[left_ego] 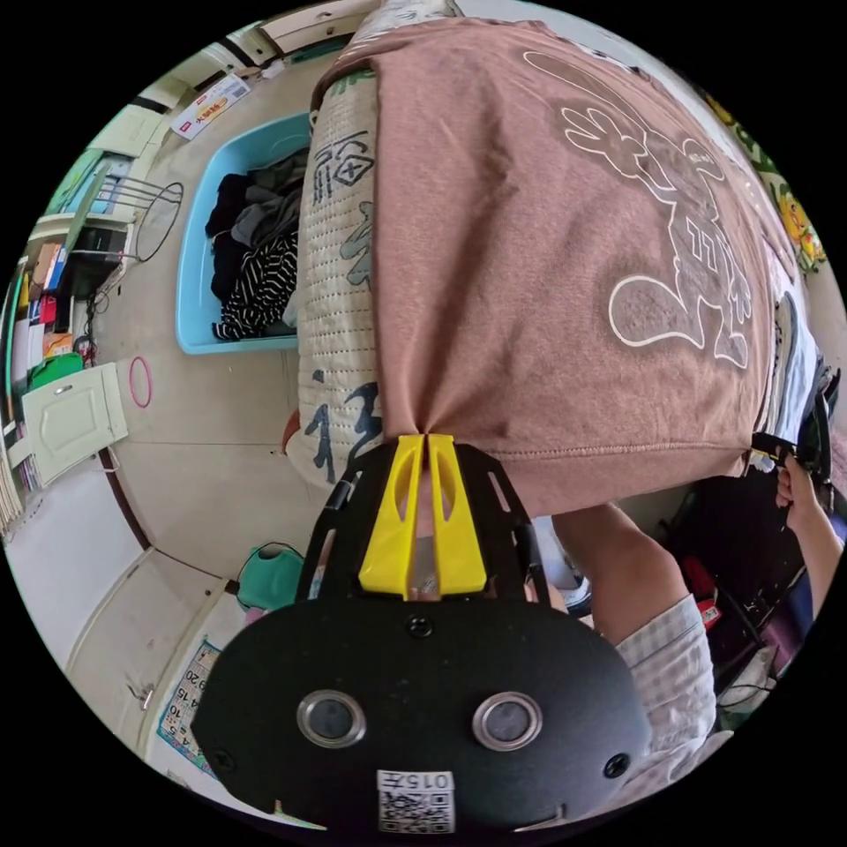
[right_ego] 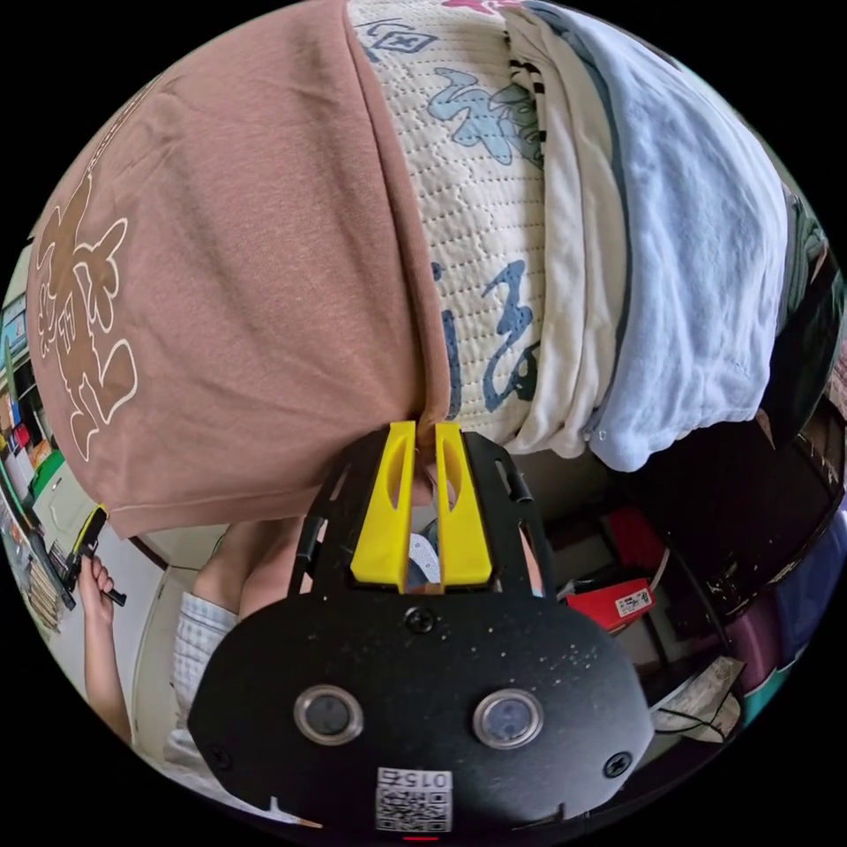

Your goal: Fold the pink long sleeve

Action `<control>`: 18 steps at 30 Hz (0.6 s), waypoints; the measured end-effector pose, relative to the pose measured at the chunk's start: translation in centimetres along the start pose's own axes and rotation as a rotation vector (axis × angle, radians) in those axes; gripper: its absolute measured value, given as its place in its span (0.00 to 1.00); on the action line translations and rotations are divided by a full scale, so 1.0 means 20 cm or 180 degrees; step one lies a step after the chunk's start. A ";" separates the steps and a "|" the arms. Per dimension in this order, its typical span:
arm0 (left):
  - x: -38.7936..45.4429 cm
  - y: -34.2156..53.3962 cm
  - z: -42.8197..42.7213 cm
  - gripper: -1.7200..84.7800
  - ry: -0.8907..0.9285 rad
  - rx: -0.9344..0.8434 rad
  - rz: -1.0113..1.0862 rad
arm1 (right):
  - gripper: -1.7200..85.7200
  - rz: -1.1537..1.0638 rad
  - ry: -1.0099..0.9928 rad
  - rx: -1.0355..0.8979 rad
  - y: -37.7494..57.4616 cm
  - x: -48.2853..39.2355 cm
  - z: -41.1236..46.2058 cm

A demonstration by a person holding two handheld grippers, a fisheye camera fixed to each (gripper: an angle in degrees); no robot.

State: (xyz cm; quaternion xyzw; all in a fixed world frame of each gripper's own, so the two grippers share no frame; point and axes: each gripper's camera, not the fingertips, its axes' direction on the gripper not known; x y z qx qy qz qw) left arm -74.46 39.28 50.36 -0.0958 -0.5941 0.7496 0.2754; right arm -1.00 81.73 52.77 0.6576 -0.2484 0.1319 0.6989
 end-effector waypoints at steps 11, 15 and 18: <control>-0.48 0.39 -0.39 0.01 0.1198 0.0181 -0.0784 | 0.07 -0.1234 0.0291 -0.0589 -0.07 0.08 -0.23; -0.38 0.52 -0.69 0.01 0.0687 0.0516 -0.1072 | 0.05 -0.2742 -0.0538 -0.1739 -0.22 0.17 -0.80; -0.16 0.52 -0.77 0.01 0.0879 0.0680 -0.1160 | 0.02 -0.3007 -0.0174 -0.1393 -0.50 0.24 -1.41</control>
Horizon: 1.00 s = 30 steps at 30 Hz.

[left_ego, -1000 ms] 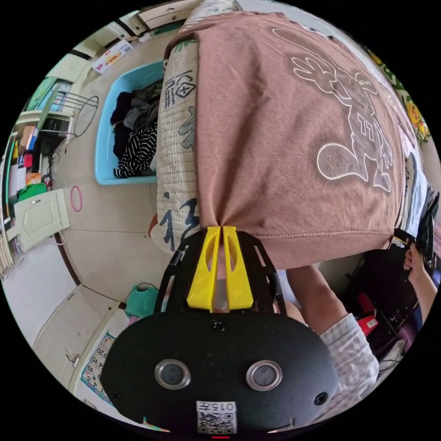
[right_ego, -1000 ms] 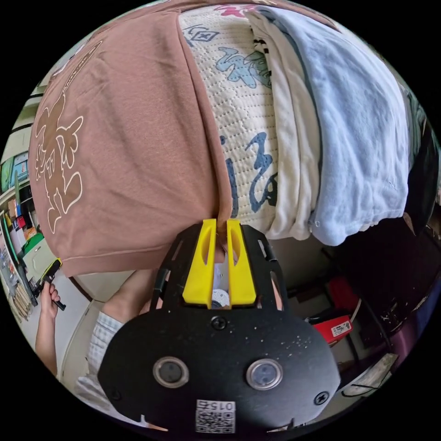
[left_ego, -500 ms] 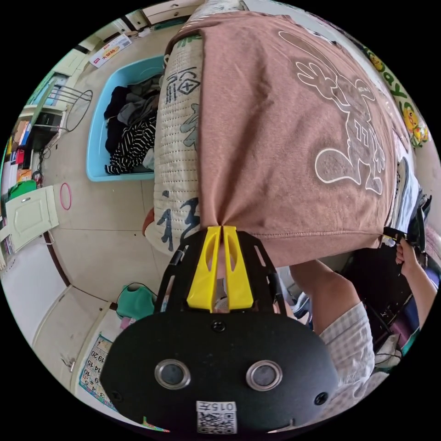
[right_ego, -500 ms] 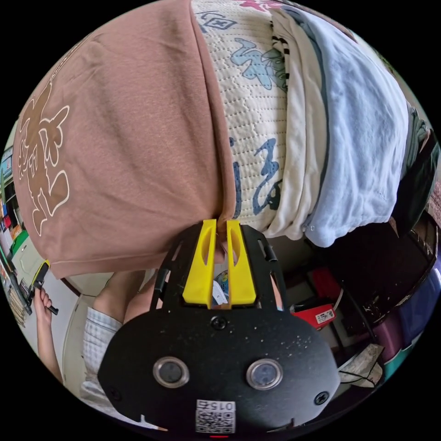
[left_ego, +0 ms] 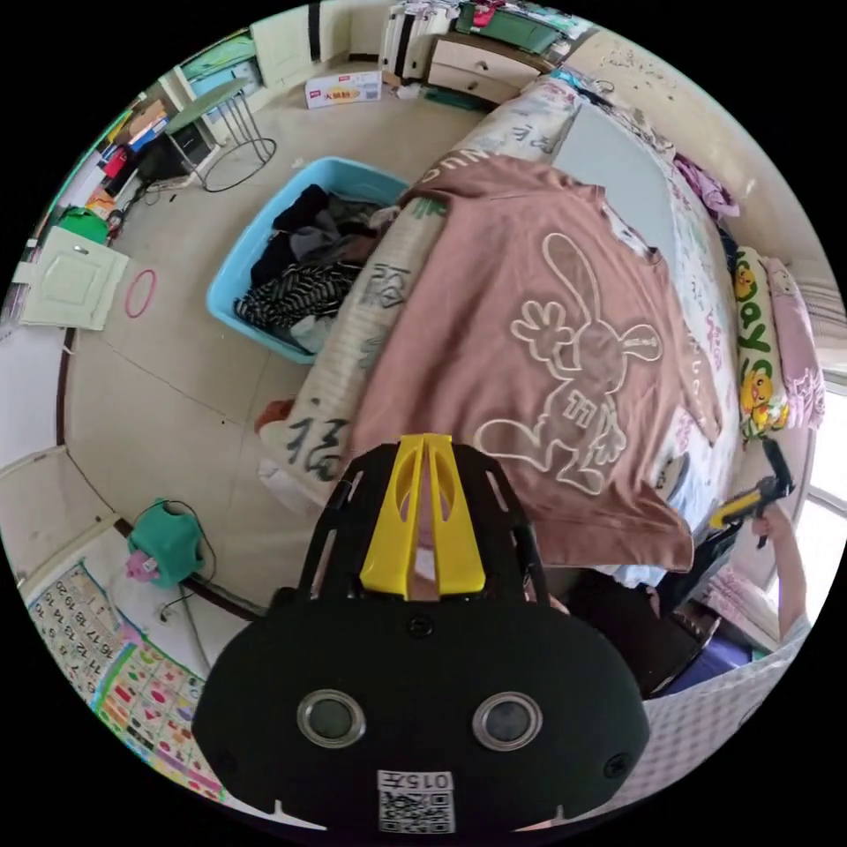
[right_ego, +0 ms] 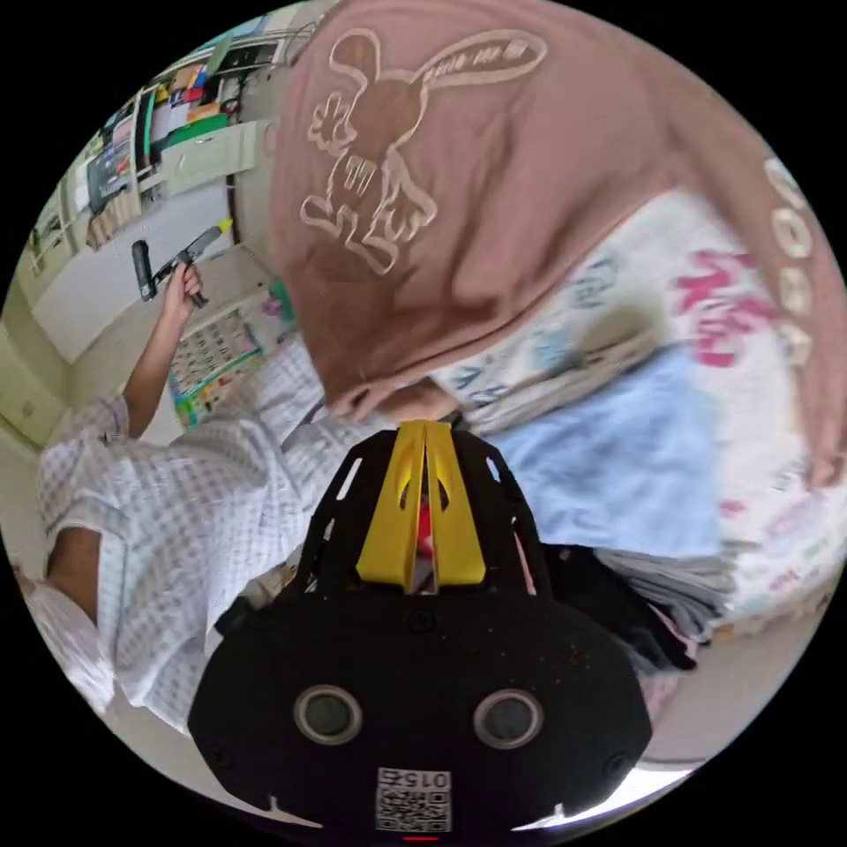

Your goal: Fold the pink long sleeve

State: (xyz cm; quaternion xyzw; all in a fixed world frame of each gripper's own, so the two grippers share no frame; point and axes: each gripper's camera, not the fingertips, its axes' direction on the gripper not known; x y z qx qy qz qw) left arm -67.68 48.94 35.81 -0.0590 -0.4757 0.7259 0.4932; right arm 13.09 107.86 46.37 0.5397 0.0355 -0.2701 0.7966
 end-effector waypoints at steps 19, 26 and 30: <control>1.21 0.24 0.26 0.05 0.0364 -0.0420 0.1104 | 0.02 0.0090 0.0240 0.2225 0.91 0.54 -1.17; 1.00 0.25 0.21 0.09 0.0416 -0.0665 0.1243 | 0.11 -0.0484 -0.0276 0.2681 0.68 0.47 -0.29; 0.86 0.32 0.13 0.09 0.0548 -0.0711 0.1256 | 0.13 -0.0170 -0.0853 0.2544 0.36 0.37 0.10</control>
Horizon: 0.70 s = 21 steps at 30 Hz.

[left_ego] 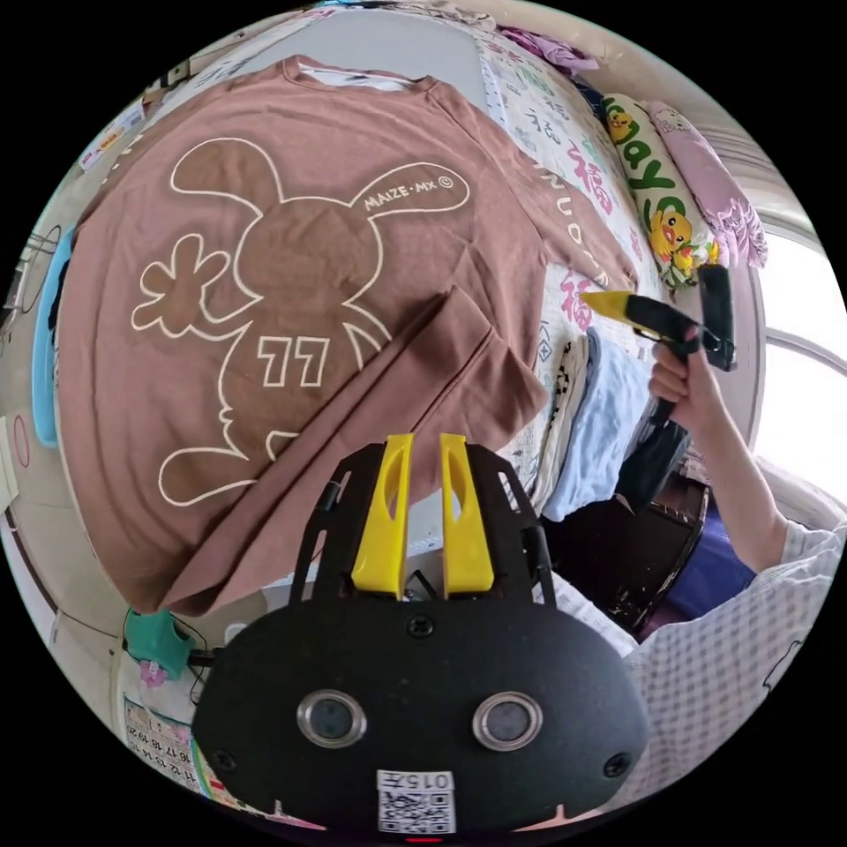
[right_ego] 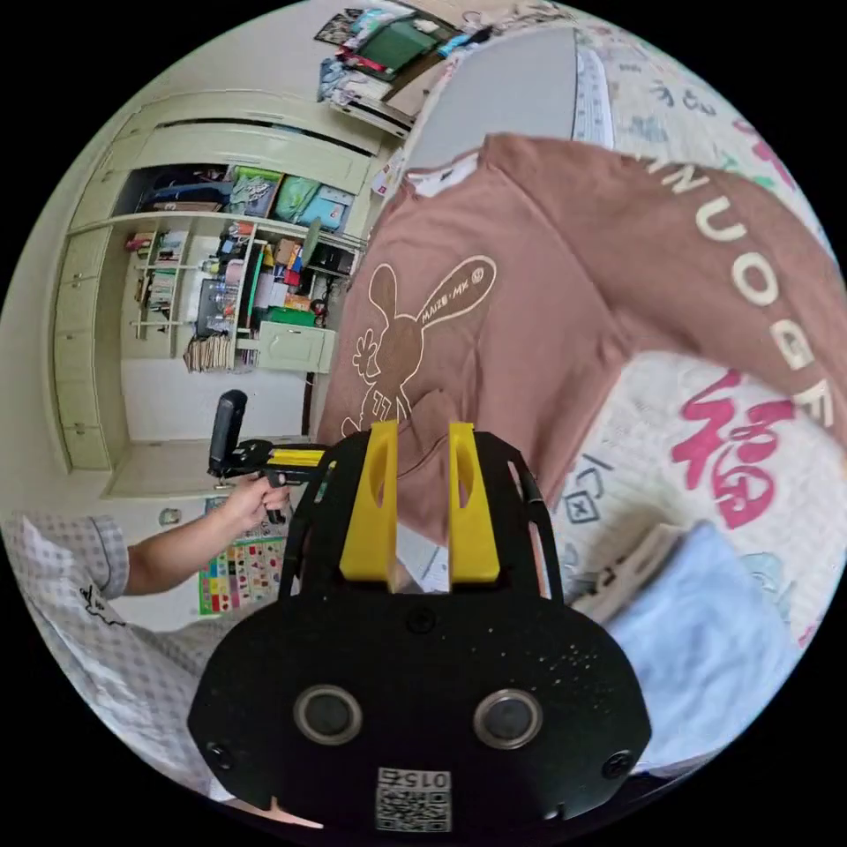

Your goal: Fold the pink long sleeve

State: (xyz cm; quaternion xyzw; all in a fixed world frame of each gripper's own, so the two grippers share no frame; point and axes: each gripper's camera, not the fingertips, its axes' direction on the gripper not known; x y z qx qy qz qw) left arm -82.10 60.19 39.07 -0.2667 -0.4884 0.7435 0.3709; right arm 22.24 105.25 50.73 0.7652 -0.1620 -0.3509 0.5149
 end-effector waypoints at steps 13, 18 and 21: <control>-1.02 0.92 -0.47 0.09 0.0145 0.0714 -0.1988 | 0.04 0.0265 0.0826 -0.0604 -0.07 -0.14 0.24; -1.14 1.09 -0.52 0.10 0.0319 0.0685 -0.2233 | 0.04 0.0188 0.0480 -0.0975 0.36 -0.27 0.08; -1.13 1.10 -0.51 0.10 0.0373 0.0586 -0.2269 | 0.06 0.0466 0.0688 -0.1504 0.60 -0.24 0.17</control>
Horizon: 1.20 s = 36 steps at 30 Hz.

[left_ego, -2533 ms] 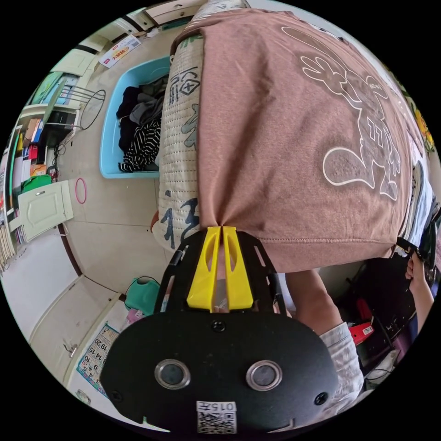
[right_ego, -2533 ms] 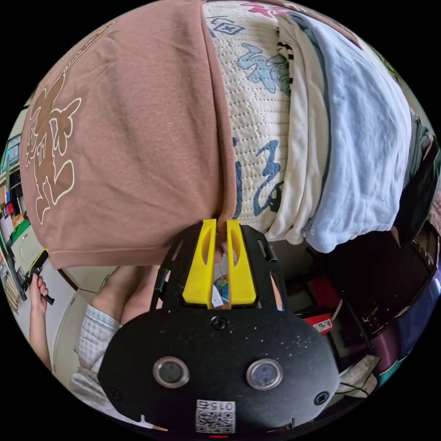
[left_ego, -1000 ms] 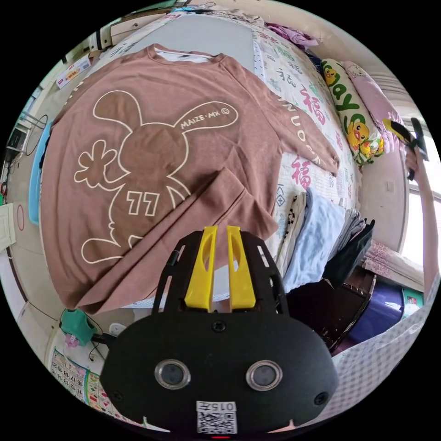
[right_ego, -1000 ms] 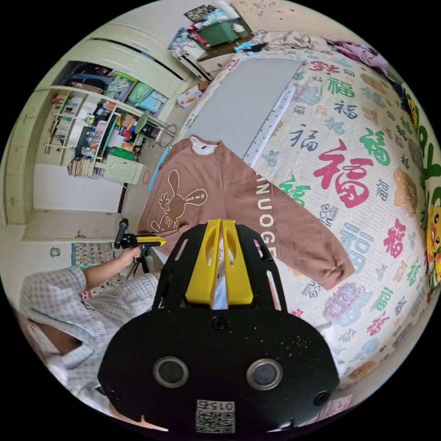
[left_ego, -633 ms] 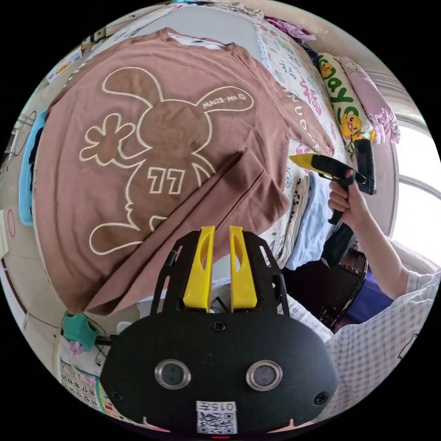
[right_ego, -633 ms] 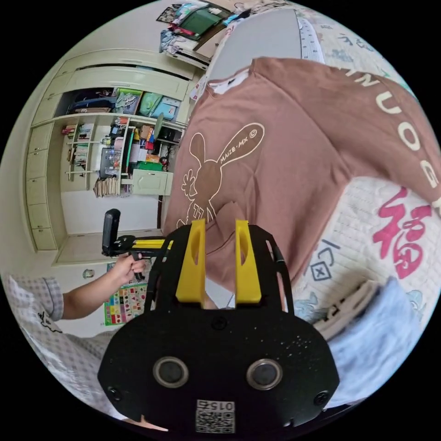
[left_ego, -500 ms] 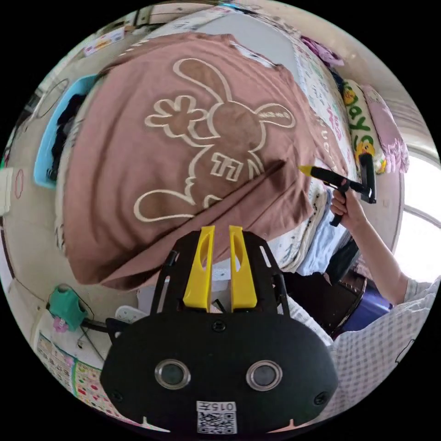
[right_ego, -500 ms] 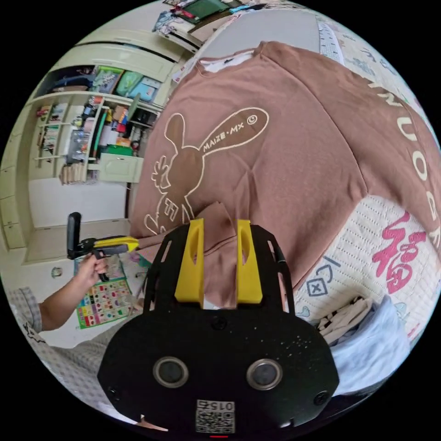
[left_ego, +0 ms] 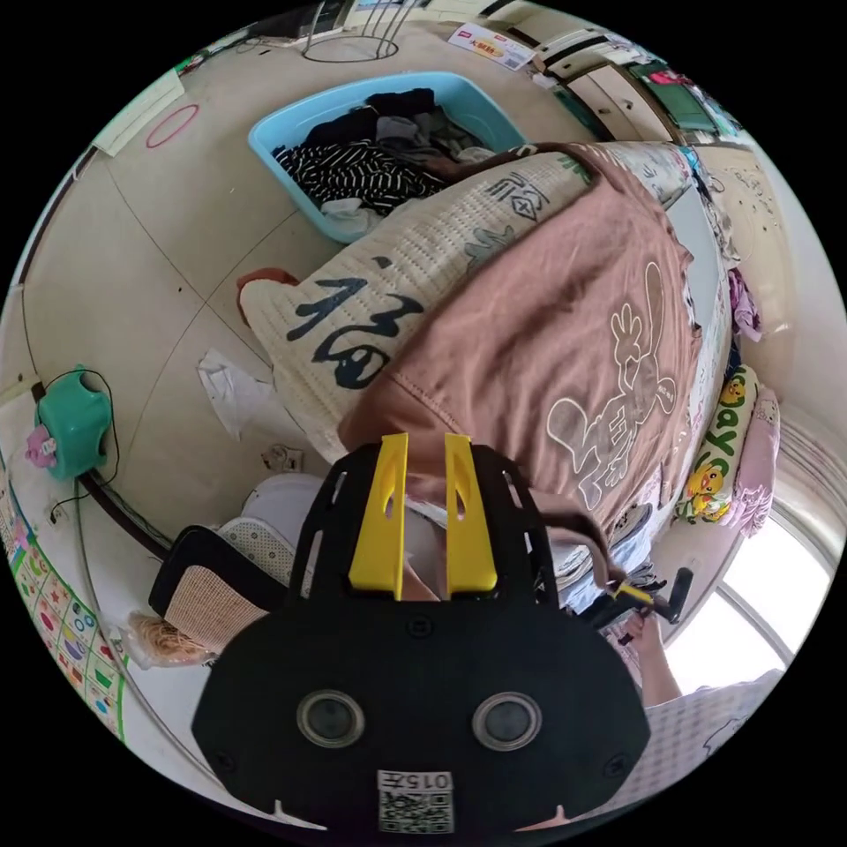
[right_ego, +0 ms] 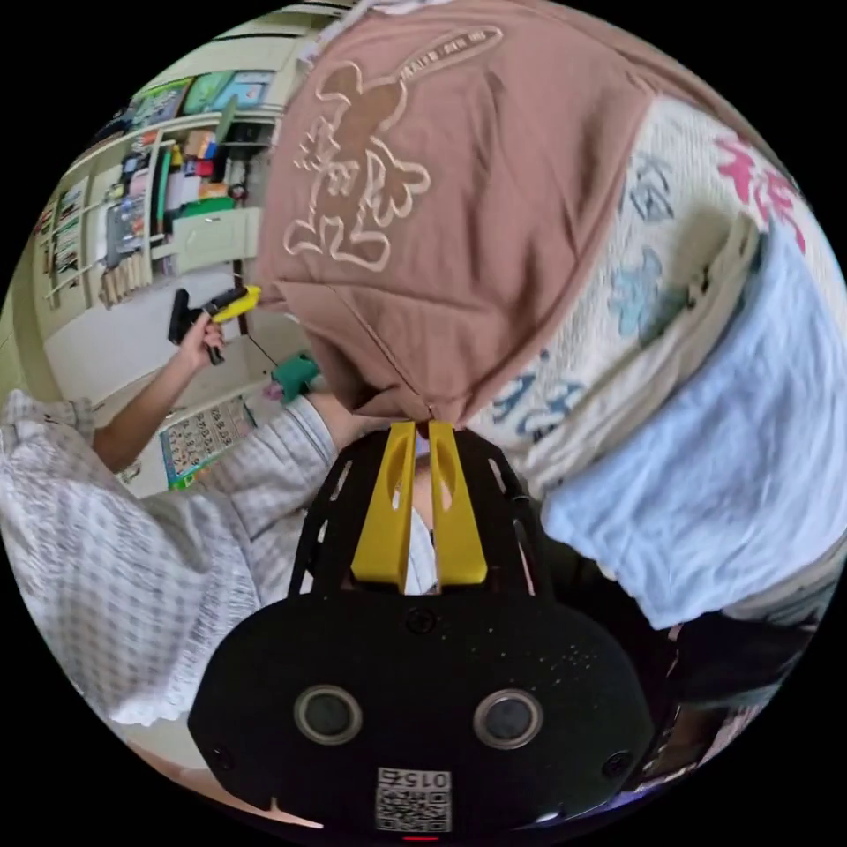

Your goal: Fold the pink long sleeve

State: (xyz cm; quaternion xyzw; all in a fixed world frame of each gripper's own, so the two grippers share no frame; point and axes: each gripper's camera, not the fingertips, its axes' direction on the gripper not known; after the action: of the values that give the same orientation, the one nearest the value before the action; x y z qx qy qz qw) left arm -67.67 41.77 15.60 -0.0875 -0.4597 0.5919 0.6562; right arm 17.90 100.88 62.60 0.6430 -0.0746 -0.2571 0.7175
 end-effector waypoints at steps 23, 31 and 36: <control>1.44 0.24 -0.38 0.06 -0.0867 -0.0052 0.1228 | 0.01 0.1133 -0.0306 0.0309 0.03 0.28 0.06; 2.77 0.52 0.11 0.08 -0.0693 -0.0582 0.2685 | 0.08 0.1555 -0.0437 0.2325 0.42 0.92 -0.96; 3.20 0.65 0.42 0.09 -0.0967 -0.0936 0.2969 | 0.15 0.2211 -0.1149 0.3186 0.52 1.59 -1.26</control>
State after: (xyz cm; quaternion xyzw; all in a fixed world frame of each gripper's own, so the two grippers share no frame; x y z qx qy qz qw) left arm -90.59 96.75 43.84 -0.2877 -0.5404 0.7569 0.2288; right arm 58.93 108.84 61.43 0.7854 -0.5099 -0.0477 0.3477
